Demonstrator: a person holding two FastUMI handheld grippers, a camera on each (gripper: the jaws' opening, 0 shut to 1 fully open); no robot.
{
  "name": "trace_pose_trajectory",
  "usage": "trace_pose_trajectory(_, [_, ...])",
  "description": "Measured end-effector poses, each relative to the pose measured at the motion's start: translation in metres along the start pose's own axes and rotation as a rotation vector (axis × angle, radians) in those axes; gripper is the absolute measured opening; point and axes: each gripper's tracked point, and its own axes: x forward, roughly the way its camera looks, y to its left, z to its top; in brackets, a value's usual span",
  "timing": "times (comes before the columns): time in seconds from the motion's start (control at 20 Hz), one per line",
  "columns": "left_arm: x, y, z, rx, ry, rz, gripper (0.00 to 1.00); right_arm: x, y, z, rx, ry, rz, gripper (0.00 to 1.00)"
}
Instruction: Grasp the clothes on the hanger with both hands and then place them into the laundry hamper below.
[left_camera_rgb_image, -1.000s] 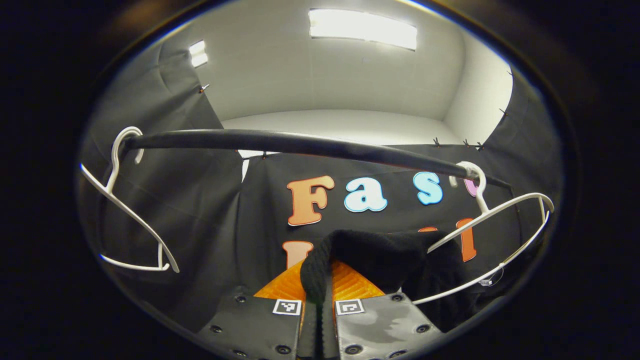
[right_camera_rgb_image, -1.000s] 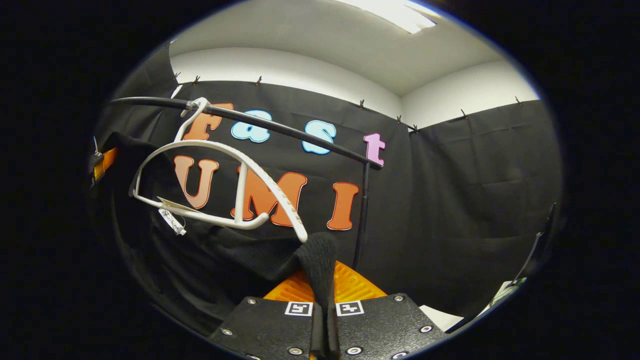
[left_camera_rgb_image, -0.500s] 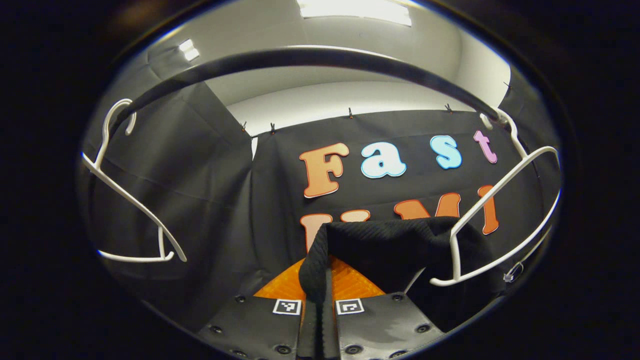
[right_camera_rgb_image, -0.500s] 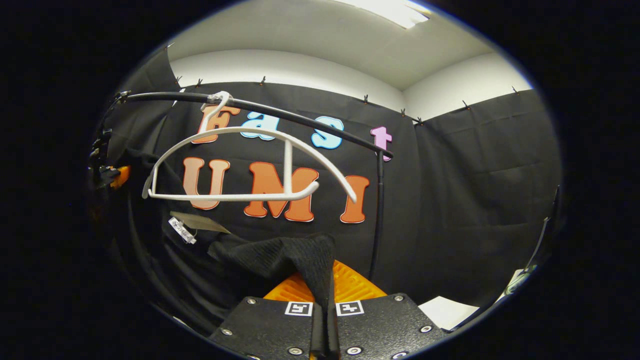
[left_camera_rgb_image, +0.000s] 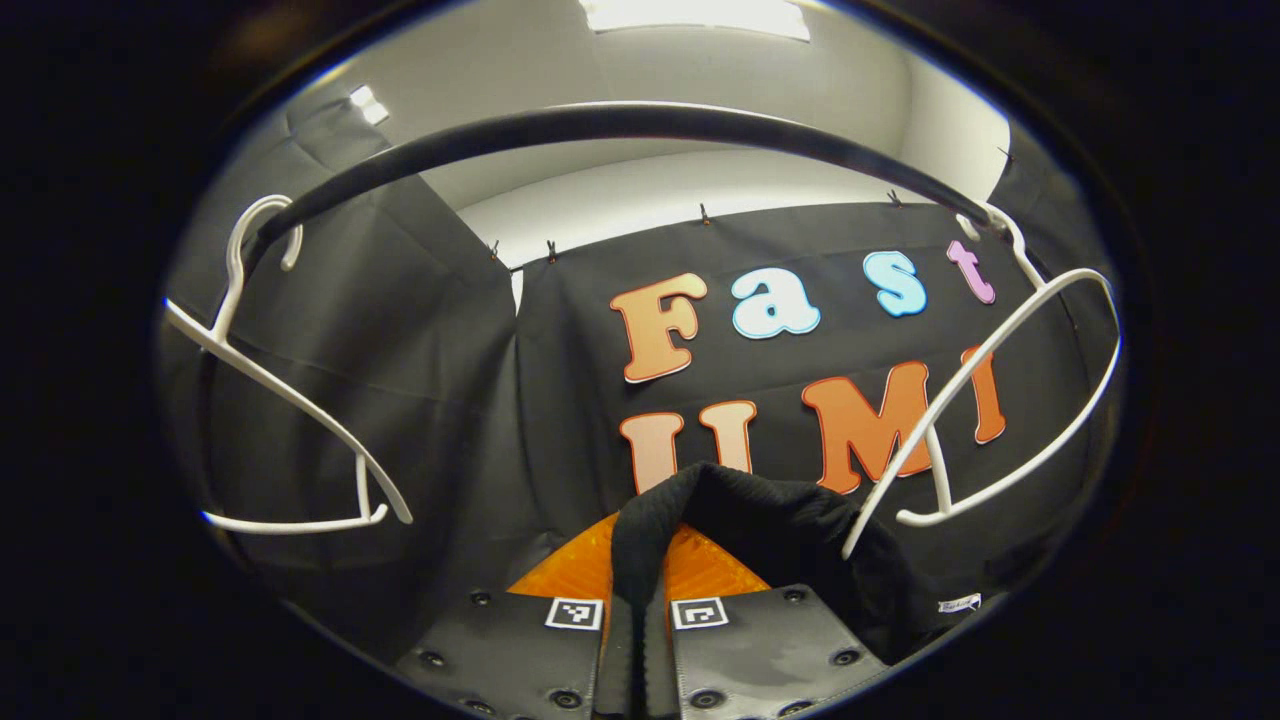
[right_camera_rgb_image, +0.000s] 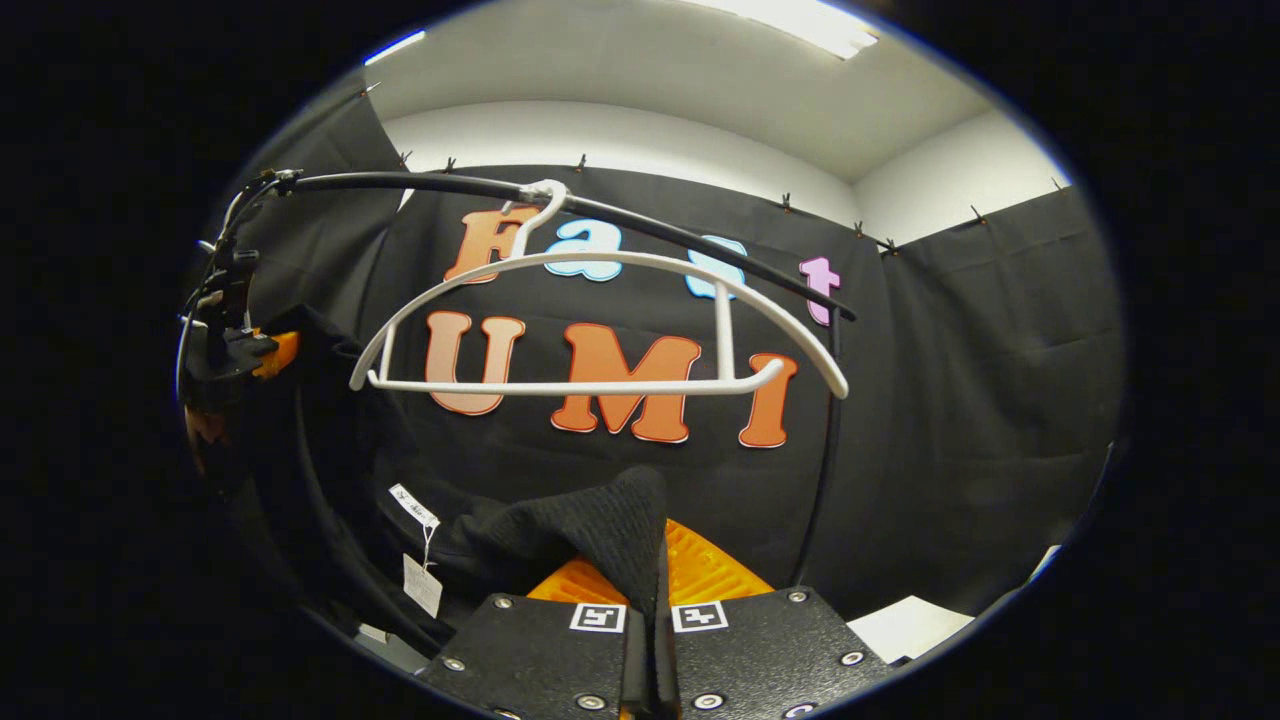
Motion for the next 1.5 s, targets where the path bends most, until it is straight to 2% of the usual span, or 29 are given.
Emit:
trace_pose_trajectory(0.35, [-0.048, -0.021, -0.062, 0.029, 0.131, -0.073, 0.11, -0.008, 0.057, -0.044, -0.002, 0.084, 0.114, 0.02])
trace_pose_trajectory(0.6, [-0.082, -0.069, -0.112, 0.014, 0.236, -0.209, 0.11, -0.008, 0.090, -0.089, 0.043, 0.170, 0.185, 0.04])
trace_pose_trajectory(0.8, [-0.117, -0.101, -0.168, -0.026, 0.361, -0.304, 0.11, -0.012, 0.103, -0.148, 0.063, 0.279, 0.204, 0.04])
trace_pose_trajectory(0.95, [-0.144, -0.120, -0.223, 0.008, 0.460, -0.398, 0.11, -0.025, 0.111, -0.207, 0.088, 0.408, 0.213, 0.05])
trace_pose_trajectory(1.1, [-0.181, -0.144, -0.275, -0.021, 0.590, -0.474, 0.12, -0.045, 0.124, -0.267, 0.091, 0.522, 0.236, 0.05])
trace_pose_trajectory(1.35, [-0.225, -0.153, -0.347, 0.057, 0.782, -0.513, 0.12, -0.089, 0.125, -0.352, 0.049, 0.706, 0.258, 0.08])
trace_pose_trajectory(1.5, [-0.248, -0.156, -0.375, 0.000, 0.878, -0.521, 0.12, -0.102, 0.125, -0.378, 0.038, 0.763, 0.245, 0.11])
